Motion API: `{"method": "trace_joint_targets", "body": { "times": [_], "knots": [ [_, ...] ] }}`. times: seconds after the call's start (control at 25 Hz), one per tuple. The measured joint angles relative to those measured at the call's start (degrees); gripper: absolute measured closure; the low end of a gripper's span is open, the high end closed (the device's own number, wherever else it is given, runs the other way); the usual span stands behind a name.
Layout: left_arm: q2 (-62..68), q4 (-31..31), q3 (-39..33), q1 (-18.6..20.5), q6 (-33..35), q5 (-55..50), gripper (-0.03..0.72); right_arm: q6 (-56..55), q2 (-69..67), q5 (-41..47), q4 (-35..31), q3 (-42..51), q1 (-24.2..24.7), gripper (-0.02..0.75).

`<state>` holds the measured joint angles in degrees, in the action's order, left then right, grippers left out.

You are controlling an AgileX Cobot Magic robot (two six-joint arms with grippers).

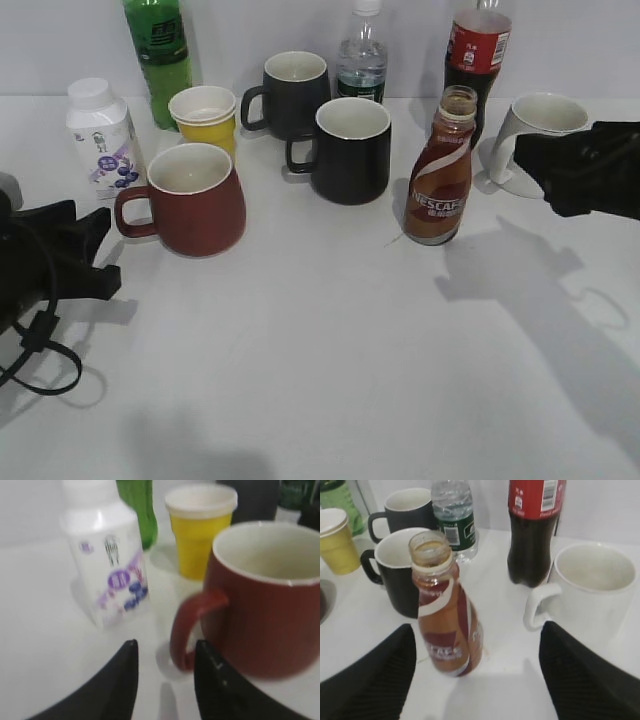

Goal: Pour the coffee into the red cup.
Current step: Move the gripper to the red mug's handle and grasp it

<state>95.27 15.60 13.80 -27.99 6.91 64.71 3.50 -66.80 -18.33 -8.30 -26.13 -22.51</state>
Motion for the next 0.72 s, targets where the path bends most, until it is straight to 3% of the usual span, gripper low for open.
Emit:
{"method": "trace_joint_targets", "body": {
  "times": [0.72],
  "knots": [
    [14.2,-0.1,10.4,0.2,-0.1,3.4,0.375,0.1,-2.0,-4.2,0.1,0.0,0.0,0.165]
  ]
}}
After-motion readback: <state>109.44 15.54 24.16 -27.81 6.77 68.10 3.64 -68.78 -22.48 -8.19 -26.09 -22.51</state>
